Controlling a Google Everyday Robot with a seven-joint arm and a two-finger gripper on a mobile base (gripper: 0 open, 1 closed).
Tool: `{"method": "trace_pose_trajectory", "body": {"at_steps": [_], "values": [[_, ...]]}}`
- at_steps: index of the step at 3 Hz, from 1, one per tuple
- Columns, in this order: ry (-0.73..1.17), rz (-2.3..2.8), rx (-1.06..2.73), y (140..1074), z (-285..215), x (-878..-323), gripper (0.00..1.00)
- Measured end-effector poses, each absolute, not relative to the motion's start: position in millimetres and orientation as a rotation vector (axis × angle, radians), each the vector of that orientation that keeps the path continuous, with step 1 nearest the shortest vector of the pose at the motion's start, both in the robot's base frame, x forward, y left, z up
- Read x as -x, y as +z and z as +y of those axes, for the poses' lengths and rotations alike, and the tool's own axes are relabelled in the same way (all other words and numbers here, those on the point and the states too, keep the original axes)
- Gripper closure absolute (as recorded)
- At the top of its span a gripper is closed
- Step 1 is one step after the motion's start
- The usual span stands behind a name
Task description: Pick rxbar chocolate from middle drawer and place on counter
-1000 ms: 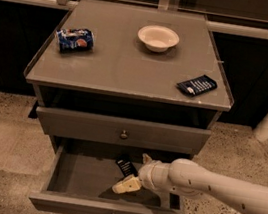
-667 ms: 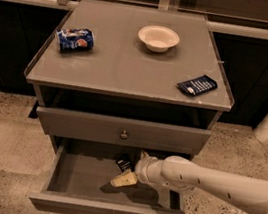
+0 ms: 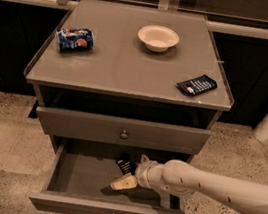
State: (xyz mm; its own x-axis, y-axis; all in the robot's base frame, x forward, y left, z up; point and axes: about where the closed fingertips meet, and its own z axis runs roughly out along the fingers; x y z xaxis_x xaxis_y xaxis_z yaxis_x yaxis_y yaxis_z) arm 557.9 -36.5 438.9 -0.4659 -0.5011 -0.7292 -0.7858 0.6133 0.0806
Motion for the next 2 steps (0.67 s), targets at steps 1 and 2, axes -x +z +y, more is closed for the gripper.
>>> {"method": "trace_pose_trajectory", "body": {"at_steps": [1,2], "values": [[0.528,2.164,0.995,422.1,-34.5,-563.4,0.00],[0.501,2.170,0.993,407.0,-32.1,-571.1,0.00]]}}
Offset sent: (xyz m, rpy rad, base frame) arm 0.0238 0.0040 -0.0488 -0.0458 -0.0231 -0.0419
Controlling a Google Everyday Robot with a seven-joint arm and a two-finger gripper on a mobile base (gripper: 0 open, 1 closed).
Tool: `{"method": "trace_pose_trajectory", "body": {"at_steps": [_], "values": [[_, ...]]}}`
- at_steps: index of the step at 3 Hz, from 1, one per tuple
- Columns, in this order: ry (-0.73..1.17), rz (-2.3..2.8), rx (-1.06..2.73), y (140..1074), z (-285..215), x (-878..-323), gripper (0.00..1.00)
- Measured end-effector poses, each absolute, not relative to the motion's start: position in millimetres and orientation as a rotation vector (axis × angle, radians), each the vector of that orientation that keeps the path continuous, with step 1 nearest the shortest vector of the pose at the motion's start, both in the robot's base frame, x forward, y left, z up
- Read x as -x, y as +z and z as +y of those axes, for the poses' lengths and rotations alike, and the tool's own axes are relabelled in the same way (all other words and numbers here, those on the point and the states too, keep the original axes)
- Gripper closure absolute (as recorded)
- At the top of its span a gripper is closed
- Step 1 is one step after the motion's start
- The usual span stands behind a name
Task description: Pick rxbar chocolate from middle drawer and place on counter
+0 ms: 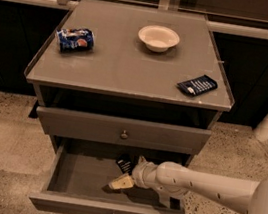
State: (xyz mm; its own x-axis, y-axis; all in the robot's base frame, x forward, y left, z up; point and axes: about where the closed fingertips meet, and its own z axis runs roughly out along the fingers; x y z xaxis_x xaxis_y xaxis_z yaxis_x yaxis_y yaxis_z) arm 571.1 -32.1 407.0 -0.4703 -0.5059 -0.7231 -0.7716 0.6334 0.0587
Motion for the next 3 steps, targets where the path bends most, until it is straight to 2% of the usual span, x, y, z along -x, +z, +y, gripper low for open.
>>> {"method": "trace_pose_trajectory", "body": {"at_steps": [3], "values": [[0.429,2.221,0.992,362.9,-35.2,-582.8,0.00]]}}
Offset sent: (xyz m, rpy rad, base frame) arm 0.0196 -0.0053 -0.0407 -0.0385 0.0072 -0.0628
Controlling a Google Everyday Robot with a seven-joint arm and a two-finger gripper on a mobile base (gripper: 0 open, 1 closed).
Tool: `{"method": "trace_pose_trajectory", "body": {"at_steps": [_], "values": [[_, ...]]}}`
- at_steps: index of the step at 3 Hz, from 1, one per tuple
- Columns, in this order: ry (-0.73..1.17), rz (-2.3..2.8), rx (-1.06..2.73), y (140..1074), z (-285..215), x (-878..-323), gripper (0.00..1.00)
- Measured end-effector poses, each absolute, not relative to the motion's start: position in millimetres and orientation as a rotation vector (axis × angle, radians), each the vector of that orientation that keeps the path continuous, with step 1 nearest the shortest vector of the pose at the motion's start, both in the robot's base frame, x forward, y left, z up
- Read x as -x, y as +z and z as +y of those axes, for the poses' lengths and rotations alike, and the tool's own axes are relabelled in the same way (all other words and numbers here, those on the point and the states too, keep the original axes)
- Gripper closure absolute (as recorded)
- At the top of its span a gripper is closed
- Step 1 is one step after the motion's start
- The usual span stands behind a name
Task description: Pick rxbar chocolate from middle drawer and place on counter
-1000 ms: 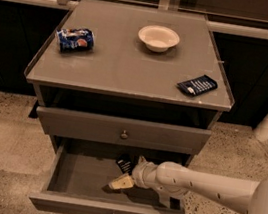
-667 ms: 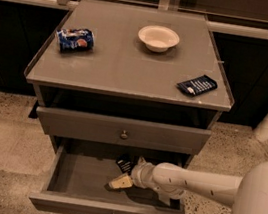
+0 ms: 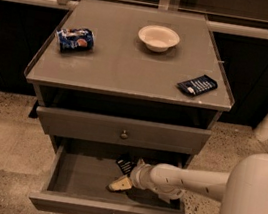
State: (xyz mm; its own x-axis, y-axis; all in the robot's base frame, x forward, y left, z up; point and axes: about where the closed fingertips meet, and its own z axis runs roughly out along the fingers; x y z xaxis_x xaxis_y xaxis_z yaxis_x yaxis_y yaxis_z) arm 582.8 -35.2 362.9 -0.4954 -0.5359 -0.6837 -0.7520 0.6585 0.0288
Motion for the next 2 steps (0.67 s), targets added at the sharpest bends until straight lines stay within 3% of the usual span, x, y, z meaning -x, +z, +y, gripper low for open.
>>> {"method": "trace_pose_trajectory", "body": {"at_steps": [2], "values": [[0.400,2.263,0.979,338.5,-40.2,-592.4,0.00]]}}
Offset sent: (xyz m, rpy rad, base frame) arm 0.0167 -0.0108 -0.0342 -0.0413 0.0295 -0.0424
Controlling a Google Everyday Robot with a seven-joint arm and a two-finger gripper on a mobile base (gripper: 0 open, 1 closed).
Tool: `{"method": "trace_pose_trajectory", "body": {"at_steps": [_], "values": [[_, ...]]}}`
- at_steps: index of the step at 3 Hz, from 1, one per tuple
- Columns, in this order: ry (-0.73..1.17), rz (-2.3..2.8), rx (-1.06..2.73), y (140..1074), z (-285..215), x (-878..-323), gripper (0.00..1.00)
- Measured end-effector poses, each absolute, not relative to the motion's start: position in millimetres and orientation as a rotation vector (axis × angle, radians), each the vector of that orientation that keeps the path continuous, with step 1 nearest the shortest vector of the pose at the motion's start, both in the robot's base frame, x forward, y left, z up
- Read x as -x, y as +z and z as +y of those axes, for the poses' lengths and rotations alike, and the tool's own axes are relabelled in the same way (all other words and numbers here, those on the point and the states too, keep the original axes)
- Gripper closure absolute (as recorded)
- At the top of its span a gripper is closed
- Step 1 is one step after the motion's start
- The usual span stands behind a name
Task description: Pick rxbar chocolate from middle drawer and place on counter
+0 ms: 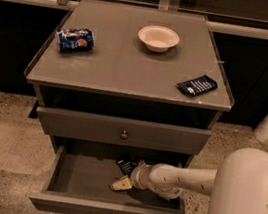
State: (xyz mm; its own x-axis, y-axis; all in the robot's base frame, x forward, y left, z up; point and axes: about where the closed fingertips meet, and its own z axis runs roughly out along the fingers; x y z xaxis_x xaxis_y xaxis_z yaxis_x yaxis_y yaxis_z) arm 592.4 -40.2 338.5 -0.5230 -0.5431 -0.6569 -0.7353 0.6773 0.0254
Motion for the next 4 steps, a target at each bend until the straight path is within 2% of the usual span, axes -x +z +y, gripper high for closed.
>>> {"method": "trace_pose_trajectory", "body": {"at_steps": [1,4], "values": [[0.387,2.270,0.962,332.8,-43.6,-594.9,0.19],[0.387,2.270,0.962,332.8,-43.6,-594.8,0.88]]}}
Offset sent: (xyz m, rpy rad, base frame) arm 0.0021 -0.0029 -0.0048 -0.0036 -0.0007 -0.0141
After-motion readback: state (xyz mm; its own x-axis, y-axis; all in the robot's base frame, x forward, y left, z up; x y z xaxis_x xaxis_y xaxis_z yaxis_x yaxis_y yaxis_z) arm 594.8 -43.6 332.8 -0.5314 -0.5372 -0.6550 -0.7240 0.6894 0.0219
